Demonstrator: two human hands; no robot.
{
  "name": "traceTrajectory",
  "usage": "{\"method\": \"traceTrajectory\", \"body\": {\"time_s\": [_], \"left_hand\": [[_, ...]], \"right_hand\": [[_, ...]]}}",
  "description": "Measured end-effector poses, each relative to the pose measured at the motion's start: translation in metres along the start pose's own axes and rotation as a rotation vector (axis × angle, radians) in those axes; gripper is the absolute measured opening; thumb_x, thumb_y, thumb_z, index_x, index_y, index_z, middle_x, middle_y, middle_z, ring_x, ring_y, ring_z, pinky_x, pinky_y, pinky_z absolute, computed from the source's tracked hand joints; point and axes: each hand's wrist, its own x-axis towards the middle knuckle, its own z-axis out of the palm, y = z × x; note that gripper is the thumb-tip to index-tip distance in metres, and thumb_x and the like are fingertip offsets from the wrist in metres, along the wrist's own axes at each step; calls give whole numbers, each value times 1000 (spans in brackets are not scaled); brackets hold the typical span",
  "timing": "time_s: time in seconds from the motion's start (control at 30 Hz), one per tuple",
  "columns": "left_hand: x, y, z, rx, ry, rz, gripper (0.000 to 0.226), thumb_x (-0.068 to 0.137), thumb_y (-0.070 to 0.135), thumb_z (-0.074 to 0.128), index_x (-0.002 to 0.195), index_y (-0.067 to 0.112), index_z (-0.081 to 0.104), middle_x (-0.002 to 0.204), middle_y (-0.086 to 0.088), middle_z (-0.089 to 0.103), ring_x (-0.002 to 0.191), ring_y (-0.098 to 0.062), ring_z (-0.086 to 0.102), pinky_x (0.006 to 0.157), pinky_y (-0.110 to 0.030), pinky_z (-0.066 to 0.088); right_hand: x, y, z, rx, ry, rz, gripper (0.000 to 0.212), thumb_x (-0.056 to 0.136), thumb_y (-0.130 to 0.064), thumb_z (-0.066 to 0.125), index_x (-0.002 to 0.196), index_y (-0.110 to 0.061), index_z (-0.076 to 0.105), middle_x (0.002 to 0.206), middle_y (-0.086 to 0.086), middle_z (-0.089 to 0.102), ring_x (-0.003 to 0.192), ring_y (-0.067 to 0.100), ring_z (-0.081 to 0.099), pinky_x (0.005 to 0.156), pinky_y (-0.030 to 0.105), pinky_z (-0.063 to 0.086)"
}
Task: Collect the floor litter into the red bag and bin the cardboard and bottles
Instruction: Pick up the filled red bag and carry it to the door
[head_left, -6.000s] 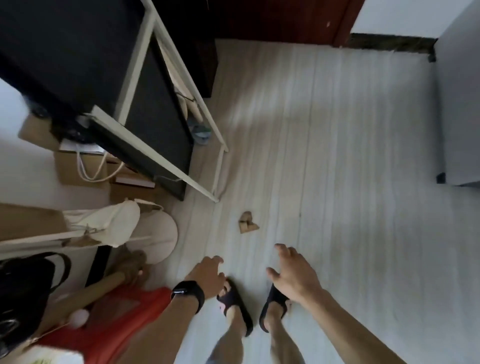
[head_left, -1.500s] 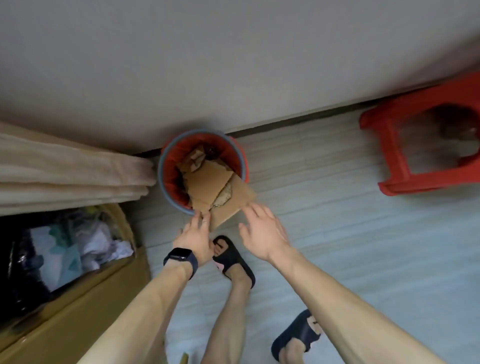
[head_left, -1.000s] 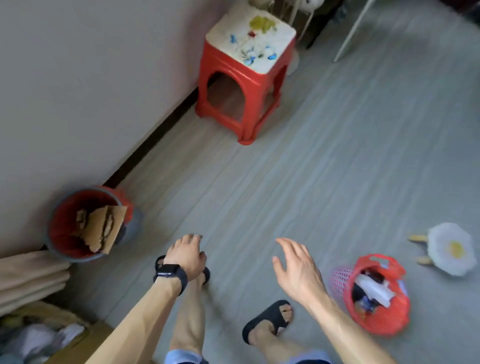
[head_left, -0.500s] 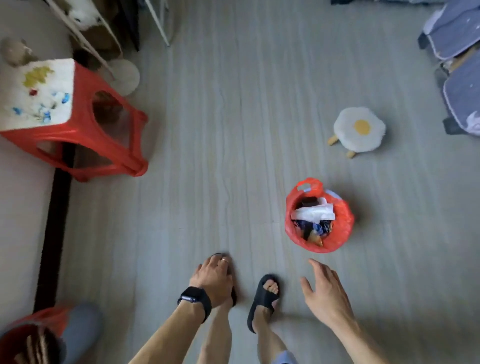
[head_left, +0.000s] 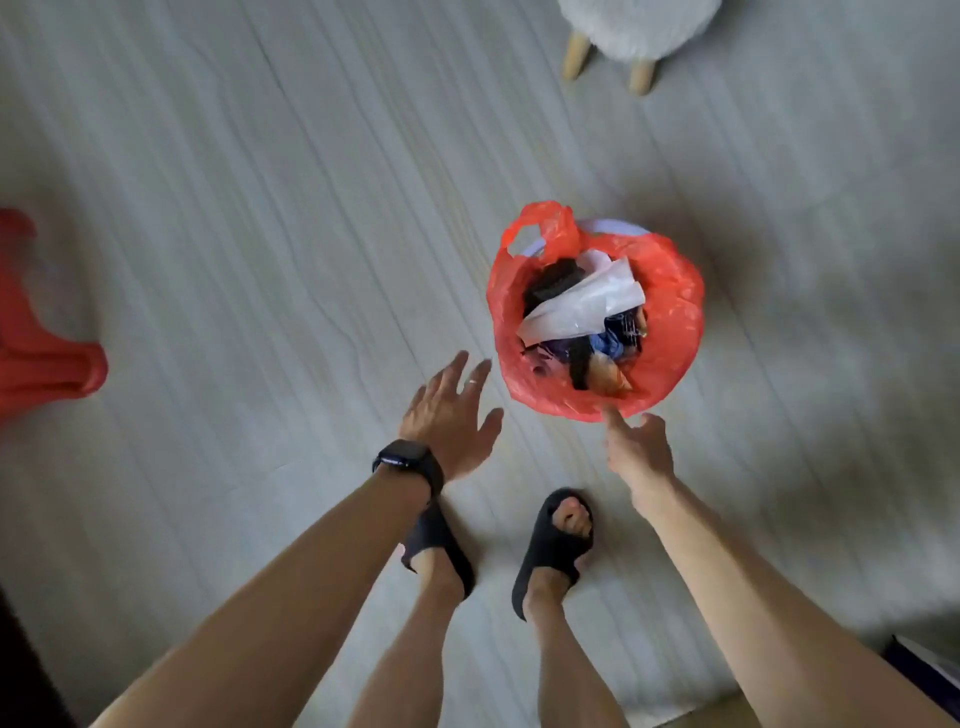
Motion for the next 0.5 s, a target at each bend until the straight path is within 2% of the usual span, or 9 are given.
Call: {"method": "traceTrajectory", "body": {"time_s": [0.07, 0.13, 0.17, 0.27, 0.37, 0.5], "left_hand": [[40, 3, 25, 43, 48, 51, 71, 100, 53, 36, 158, 32, 2, 166, 2, -4, 151, -25, 13, 123, -44, 17], [72, 4, 44, 111, 57, 102, 74, 100, 54, 35, 158, 31, -4, 166, -1, -12, 150, -27, 14, 122, -46, 17], [84, 3, 49, 123, 61, 105, 73, 100, 56, 32, 157, 33, -7, 165, -2, -15, 150, -27, 14, 122, -47, 16], [94, 3, 58, 95, 57, 84, 71, 99, 59, 28, 156, 38, -9, 166, -4, -13, 151, -27, 14, 123, -46, 12], [78, 6, 43, 49, 28, 38, 69, 100, 55, 31, 156, 38, -6, 166, -4, -11, 148, -29, 22, 121, -45, 22], [32, -6, -1, -37, -3, -77, 72, 99, 50, 39, 158, 34, 1, 167, -1, -2, 146, -30, 26, 116, -43, 29]], "right_hand": [[48, 12, 16, 228, -9, 72, 96, 67, -80, 63, 133, -13, 46, 115, 10, 67, 99, 28, 70, 86, 46, 61], [75, 14, 28, 435, -15, 116, 77, 75, -58, 75, 132, -14, 47, 115, 5, 65, 99, 23, 69, 81, 44, 62], [84, 12, 34, 470, 38, 121, 73, 76, -47, 76, 133, -14, 45, 118, 5, 64, 101, 24, 68, 81, 45, 62], [91, 19, 42, 398, 153, 75, 63, 79, -30, 62, 133, -13, 36, 116, 6, 55, 103, 32, 62, 87, 51, 58], [71, 11, 37, 370, 157, 58, 56, 76, -27, 59, 128, -19, 41, 114, 7, 59, 101, 32, 64, 86, 52, 59], [15, -26, 17, 149, 150, 5, 40, 90, -22, 58, 125, -14, 39, 106, 7, 54, 99, 34, 64, 89, 50, 58]]}}
